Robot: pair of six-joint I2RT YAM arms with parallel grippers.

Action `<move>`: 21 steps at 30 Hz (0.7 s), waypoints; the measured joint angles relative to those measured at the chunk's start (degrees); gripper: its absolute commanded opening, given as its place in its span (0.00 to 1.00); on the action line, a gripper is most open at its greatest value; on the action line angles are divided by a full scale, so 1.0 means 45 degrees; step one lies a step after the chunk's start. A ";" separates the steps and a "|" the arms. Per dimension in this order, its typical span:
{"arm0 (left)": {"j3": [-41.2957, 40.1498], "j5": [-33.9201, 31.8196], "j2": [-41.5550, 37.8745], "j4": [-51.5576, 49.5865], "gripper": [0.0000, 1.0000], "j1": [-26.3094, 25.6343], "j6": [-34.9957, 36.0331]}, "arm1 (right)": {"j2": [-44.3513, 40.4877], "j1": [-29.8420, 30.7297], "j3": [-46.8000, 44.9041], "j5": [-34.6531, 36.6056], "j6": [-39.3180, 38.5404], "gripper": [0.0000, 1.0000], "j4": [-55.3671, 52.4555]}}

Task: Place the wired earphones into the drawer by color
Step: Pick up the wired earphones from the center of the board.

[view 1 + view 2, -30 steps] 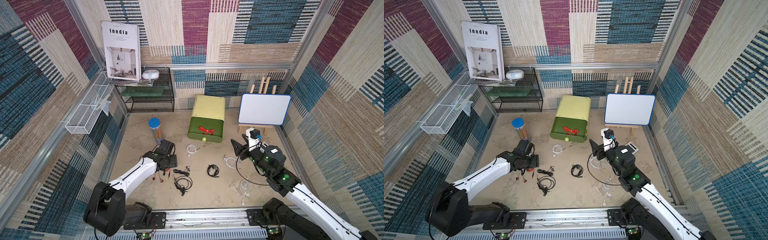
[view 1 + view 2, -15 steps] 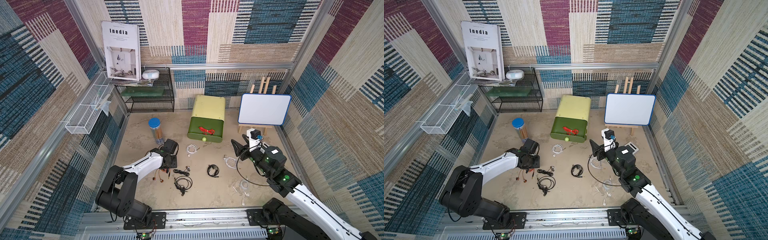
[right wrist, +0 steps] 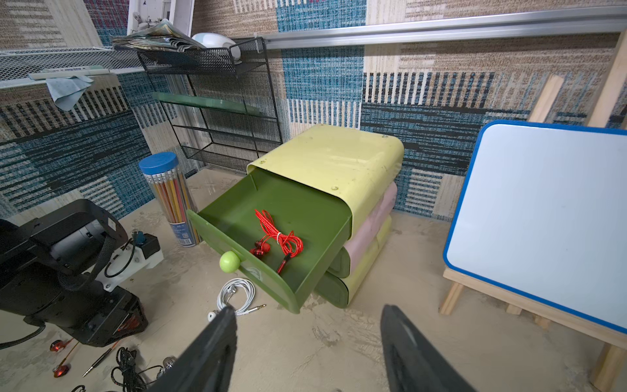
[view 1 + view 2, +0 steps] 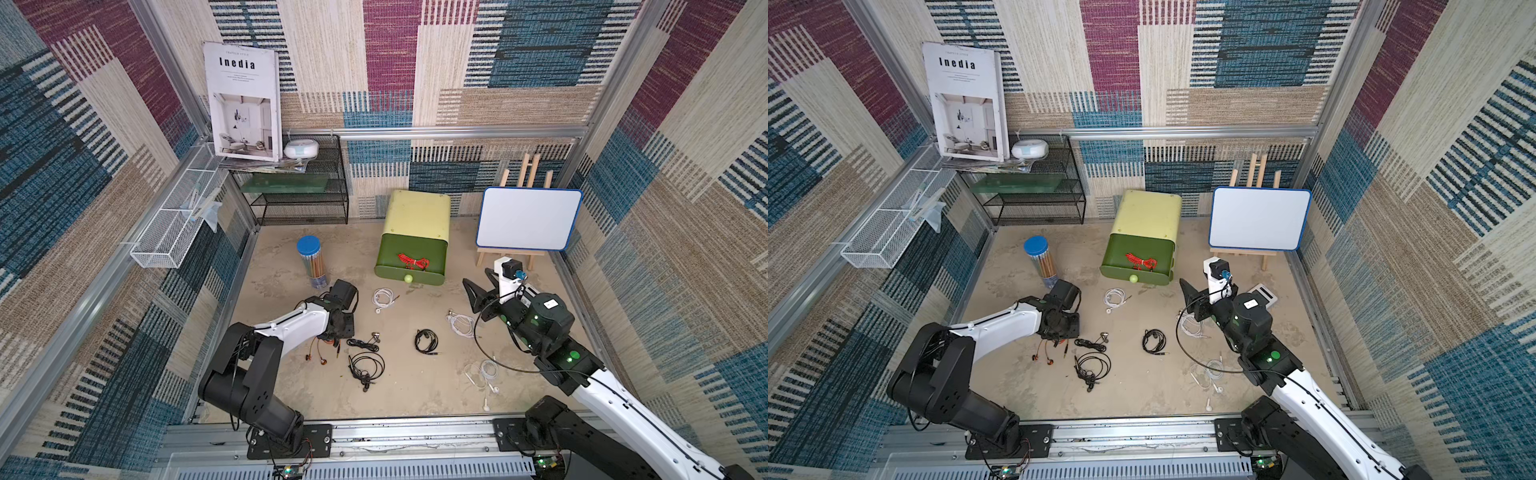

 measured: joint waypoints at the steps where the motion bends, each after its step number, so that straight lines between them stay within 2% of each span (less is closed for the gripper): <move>1: -0.0029 -0.0005 0.0015 0.0034 0.40 0.0000 -0.0005 | -0.0015 0.0000 0.0000 0.0000 0.0000 0.70 0.0000; 7: -0.0068 -0.0005 0.0185 0.0369 0.32 0.0000 -0.0039 | -0.0087 0.0000 0.0000 0.0000 0.0015 0.70 0.0000; 19: -0.0287 -0.0112 -0.0024 0.0782 0.00 0.0024 -0.0053 | -0.0146 0.0000 0.0000 0.0000 0.0039 0.70 0.0000; 21: -0.0350 0.0068 -0.0199 0.0656 0.00 0.0015 -0.0107 | -0.0146 0.0000 0.0000 0.0000 0.0039 0.70 0.0000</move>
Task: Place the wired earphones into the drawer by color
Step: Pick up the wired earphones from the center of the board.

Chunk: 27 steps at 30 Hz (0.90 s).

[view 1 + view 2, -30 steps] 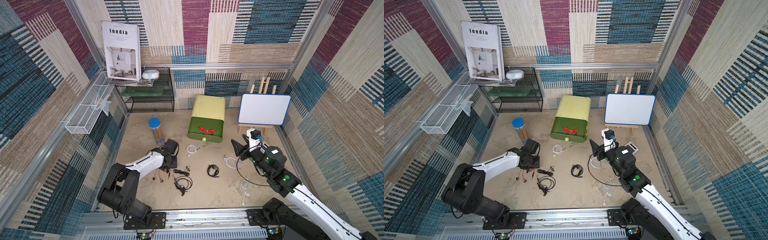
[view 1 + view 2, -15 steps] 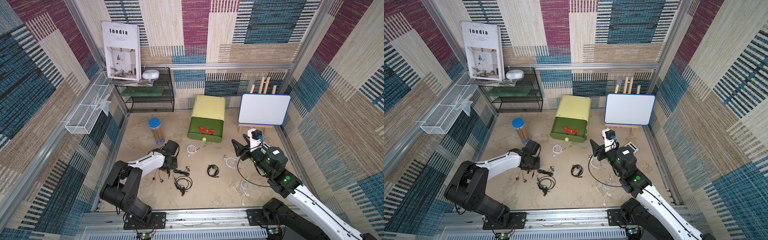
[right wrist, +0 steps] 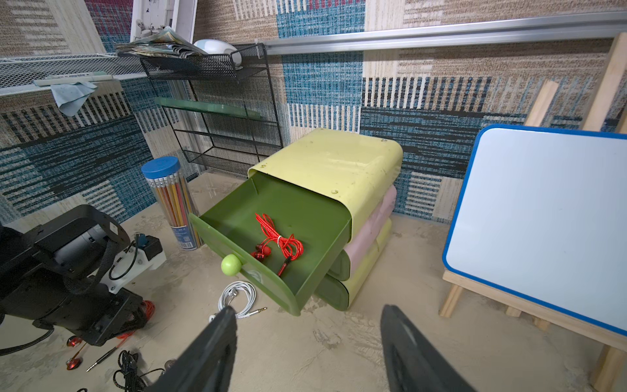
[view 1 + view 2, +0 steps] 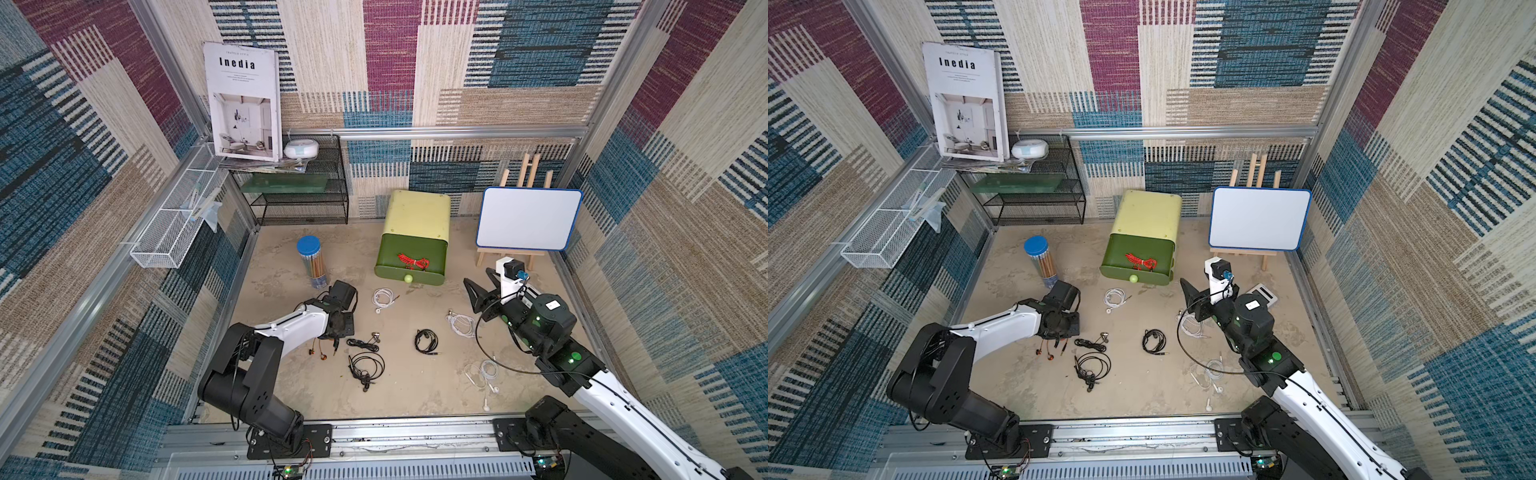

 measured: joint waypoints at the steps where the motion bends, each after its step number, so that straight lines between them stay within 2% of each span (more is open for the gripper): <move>1: -0.0029 0.0005 -0.0092 -0.0039 0.00 -0.0005 0.0000 | 0.0000 0.0000 0.0000 0.0000 0.0000 0.70 0.0000; 11: 0.0097 0.0316 -0.1889 -0.0743 0.00 -0.0010 -0.0024 | 0.0073 0.0000 0.0092 0.0141 0.0000 0.70 -0.0005; 19: 0.0083 0.0369 -0.5183 -0.1447 0.00 -0.0015 0.0257 | 0.0165 0.0000 0.0180 0.0238 0.0005 0.70 -0.0049; 27: -0.0117 0.1020 -0.8490 -0.1729 0.00 -0.0015 0.0661 | 0.0102 0.0000 0.0253 0.0442 0.0049 0.70 -0.0102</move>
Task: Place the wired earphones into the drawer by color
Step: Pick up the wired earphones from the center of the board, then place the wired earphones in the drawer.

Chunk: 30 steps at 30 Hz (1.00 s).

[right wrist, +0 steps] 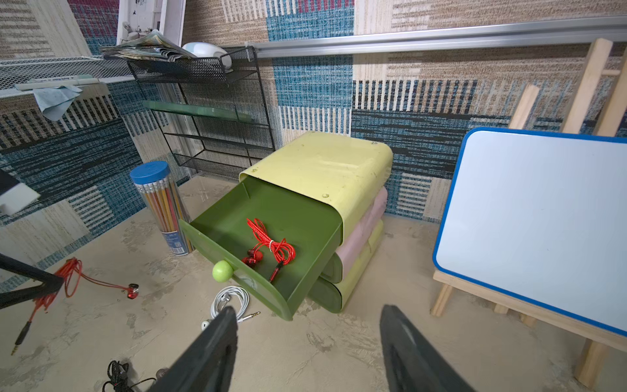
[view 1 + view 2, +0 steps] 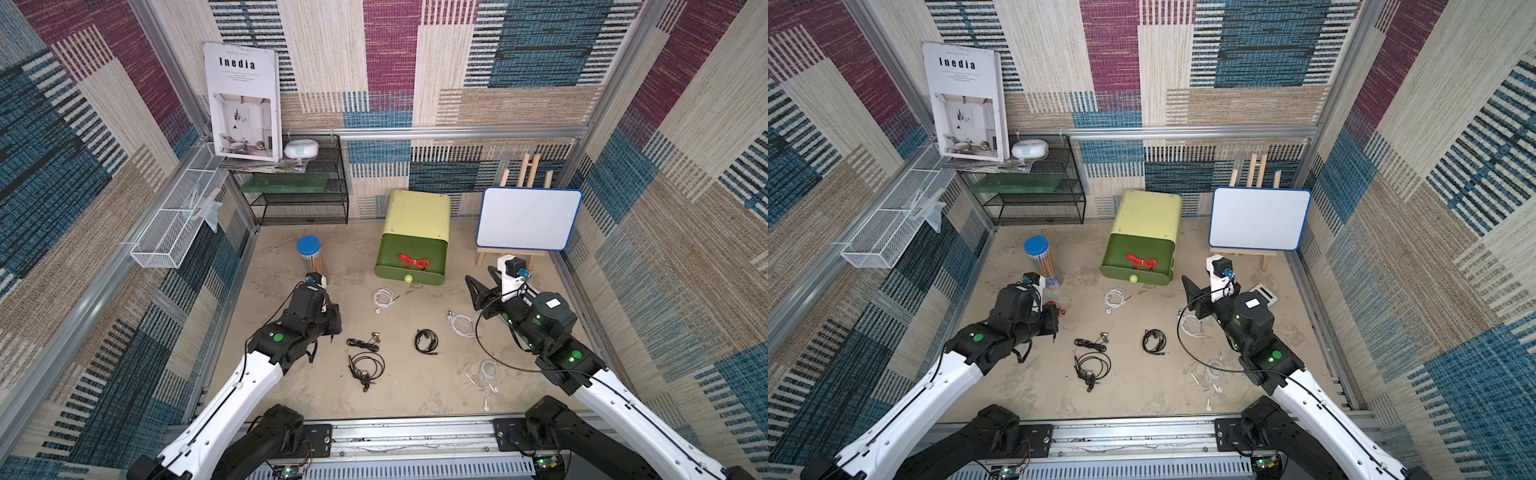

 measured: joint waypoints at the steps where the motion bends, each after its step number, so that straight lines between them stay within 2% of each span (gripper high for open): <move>1: 0.0000 0.0024 -0.0398 0.0005 0.00 -0.0005 0.0083 | -0.0019 0.0000 0.0029 0.0044 0.0005 0.70 -0.0015; 7: 0.0486 0.0699 -0.1783 0.0049 0.00 -0.0005 0.0384 | -0.0117 0.0000 0.0131 0.0126 0.0053 0.69 -0.0092; 14: 0.1520 0.1885 -0.1783 0.0568 0.00 -0.0005 0.0782 | -0.0223 0.0000 0.0136 0.0180 0.0146 0.69 -0.0126; 23: 0.2769 0.3638 -0.0107 0.2302 0.00 -0.0015 0.0840 | -0.0423 0.0000 0.0131 0.0325 0.0199 0.69 -0.0126; 30: 0.4109 0.4274 0.1894 0.3648 0.00 -0.0452 0.0797 | -0.0704 0.0000 0.0000 0.0408 0.0175 0.69 -0.0155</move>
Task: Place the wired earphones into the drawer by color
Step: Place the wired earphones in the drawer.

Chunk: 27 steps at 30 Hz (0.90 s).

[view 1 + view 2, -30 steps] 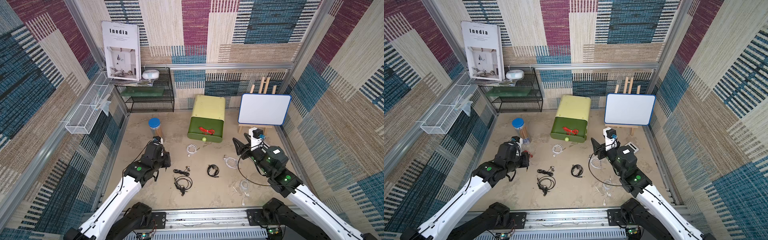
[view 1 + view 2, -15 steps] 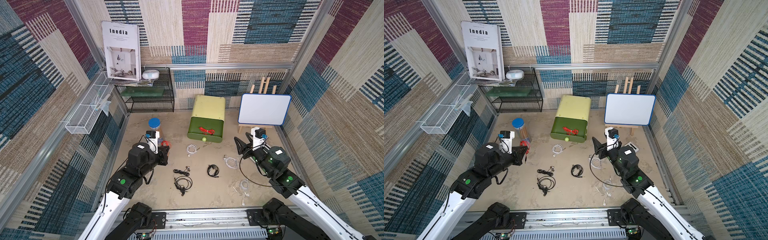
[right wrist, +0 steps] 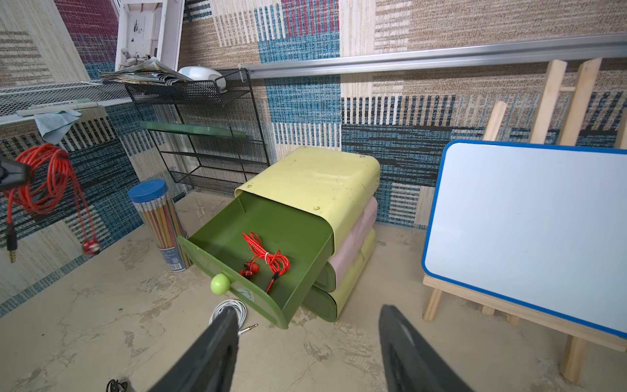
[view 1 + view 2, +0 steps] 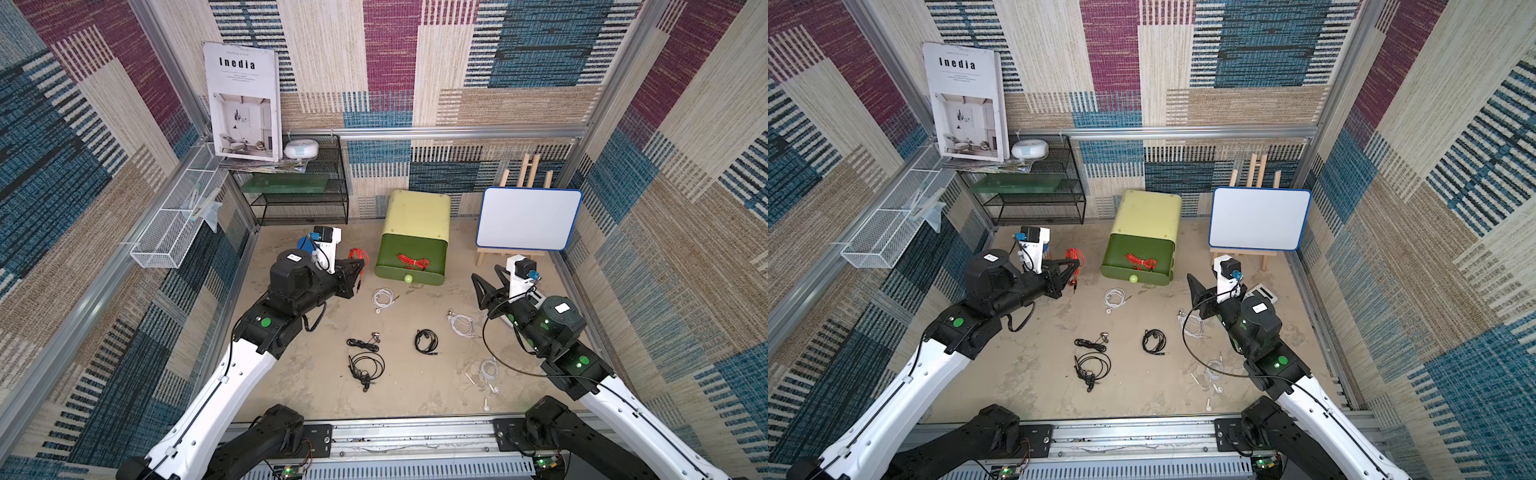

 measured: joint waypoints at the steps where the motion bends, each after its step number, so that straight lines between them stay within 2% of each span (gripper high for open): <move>1: 0.0267 0.0024 0.0335 0.0175 0.00 -0.0126 0.0000 | -0.0063 0.0000 -0.0049 0.0000 -0.0034 0.70 0.0000; 15: 0.3784 0.0107 0.5013 0.1559 0.00 -0.1588 0.0185 | -0.0602 0.0000 -0.0432 0.0000 -0.0170 0.70 0.0083; 27: 0.4794 -0.0355 0.7378 0.1744 0.00 -0.1778 -0.0063 | -0.0661 0.0000 -0.0515 -0.0005 -0.0170 0.71 0.0092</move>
